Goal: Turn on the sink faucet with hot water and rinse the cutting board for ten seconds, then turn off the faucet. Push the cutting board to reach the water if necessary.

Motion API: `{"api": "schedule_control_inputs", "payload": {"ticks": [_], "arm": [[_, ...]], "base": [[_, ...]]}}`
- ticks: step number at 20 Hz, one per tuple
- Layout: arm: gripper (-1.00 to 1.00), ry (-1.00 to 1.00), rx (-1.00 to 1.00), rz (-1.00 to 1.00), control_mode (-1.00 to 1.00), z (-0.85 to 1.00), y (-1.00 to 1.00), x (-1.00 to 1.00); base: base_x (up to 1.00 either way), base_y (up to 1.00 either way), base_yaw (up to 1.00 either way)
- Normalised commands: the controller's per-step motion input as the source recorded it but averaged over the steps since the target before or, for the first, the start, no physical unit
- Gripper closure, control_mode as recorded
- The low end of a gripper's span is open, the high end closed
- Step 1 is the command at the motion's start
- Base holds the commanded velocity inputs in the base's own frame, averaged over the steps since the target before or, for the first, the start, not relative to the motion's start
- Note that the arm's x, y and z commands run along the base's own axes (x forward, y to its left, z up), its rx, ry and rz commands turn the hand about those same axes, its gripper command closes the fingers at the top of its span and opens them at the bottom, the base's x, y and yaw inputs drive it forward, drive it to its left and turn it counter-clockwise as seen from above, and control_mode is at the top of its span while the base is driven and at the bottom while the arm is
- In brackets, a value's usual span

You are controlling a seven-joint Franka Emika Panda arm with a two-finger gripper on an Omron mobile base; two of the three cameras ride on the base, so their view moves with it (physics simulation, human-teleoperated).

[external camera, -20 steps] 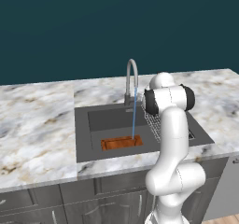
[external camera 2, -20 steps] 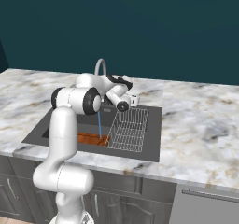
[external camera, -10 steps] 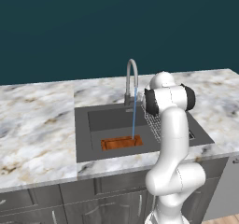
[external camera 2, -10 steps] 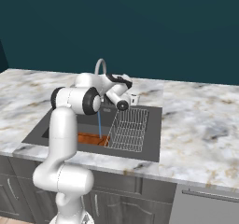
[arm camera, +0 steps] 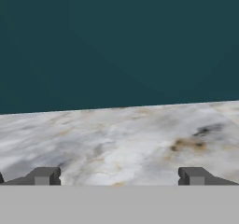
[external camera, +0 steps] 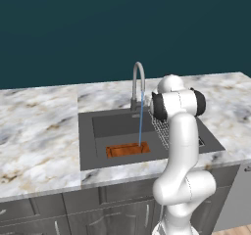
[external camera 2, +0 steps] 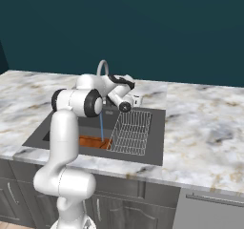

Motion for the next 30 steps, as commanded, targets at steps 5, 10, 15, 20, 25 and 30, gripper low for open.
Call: {"api": "schedule_control_inputs", "payload": {"ticks": [5,10,15,20,25,30], "arm": [[-1.00,0.00,0.00,0.00,-1.00,0.13,-0.02,0.00],[-1.00,0.00,0.00,0.00,-1.00,0.13,-0.06,0.00],[-1.00,0.00,0.00,0.00,-1.00,0.04,-0.27,-0.04],[-1.00,0.00,0.00,0.00,-1.00,0.00,-0.41,0.00],[-1.00,0.00,0.00,0.00,-1.00,0.00,-0.42,0.00],[-1.00,0.00,0.00,0.00,-1.00,-0.01,-0.19,0.00]], "base": [[0.00,0.00,0.00],[0.00,0.00,0.00],[0.00,0.00,0.00],[0.00,0.00,0.00],[0.00,0.00,0.00],[0.00,0.00,0.00]]}}
